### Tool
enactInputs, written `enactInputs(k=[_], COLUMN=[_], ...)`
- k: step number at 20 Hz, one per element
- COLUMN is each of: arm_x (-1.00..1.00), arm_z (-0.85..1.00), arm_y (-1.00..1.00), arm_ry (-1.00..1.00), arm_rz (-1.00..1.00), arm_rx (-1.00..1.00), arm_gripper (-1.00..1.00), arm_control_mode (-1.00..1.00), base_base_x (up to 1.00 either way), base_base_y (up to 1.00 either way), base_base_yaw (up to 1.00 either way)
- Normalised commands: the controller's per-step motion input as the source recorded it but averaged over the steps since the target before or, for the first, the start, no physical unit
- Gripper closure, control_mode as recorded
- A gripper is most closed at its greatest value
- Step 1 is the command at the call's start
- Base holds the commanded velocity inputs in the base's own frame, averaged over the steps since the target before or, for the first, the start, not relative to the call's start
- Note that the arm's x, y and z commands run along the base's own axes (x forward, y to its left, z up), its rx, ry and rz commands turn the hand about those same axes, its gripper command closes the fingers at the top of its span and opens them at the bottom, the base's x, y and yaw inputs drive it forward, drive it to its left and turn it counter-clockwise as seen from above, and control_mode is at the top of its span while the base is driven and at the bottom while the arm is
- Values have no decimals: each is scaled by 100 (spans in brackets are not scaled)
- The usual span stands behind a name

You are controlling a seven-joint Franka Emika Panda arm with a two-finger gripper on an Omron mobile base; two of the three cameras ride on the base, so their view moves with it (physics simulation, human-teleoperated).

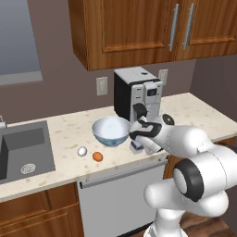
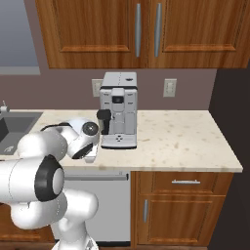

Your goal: Gather the eggs and milk located in the vicinity of the sink area and place them right next to the bowl.

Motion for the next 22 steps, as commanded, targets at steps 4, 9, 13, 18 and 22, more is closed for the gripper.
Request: enactInputs(k=[4, 9, 13, 18, 22], arm_x=[17, 20, 19, 16, 7], arm_z=[-1, -2, -4, -5, 0], arm_y=[0, 0, 0, 0, 0], arm_ry=[-3, -1, 0, -1, -5], arm_rz=[0, 0, 0, 0, 0], arm_rx=[0, 0, 0, 0, 0], arm_gripper=[100, 100, 100, 100, 100], arm_control_mode=[-100, -100, -100, -100, -100], base_base_x=[0, 0, 0, 0, 0], base_base_y=[0, 0, 0, 0, 0], base_base_yaw=[0, 0, 0, 0, 0])
